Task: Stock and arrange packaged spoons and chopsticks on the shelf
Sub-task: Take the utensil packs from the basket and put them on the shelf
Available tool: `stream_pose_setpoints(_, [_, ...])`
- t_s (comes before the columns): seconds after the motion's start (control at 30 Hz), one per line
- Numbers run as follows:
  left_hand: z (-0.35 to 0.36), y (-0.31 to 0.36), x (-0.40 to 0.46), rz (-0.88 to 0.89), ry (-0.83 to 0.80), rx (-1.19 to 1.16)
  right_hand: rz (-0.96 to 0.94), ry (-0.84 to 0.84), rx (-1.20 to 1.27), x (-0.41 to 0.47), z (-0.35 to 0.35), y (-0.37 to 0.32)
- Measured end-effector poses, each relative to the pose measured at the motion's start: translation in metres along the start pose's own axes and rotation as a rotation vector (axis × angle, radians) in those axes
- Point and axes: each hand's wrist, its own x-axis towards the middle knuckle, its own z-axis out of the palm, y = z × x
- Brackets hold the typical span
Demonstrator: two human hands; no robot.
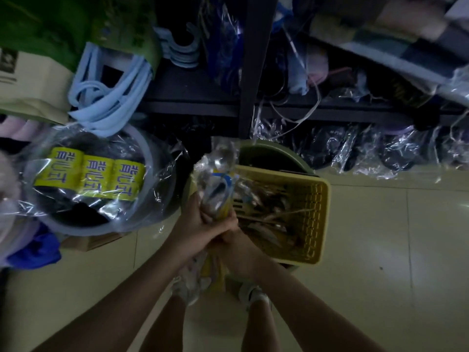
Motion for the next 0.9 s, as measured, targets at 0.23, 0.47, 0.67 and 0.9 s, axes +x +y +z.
stream_pose_setpoints(0.23, [-0.013,0.007,0.004,0.036,0.182,0.287,0.083,0.003,-0.107,0.001,-0.027,0.017])
stream_pose_setpoints(0.47, [-0.026,0.018,0.022,0.146,0.196,0.855,0.342,0.005,-1.089,0.025,-0.057,0.109])
stream_pose_setpoints(0.67, [-0.038,0.005,0.027,0.173,0.176,0.965,0.366,-0.083,-1.209,0.054,-0.050,0.127])
stream_pose_setpoints(0.9, [-0.042,0.001,0.019,0.113,0.139,0.908,0.392,-0.081,-1.108,0.058,-0.038,0.120])
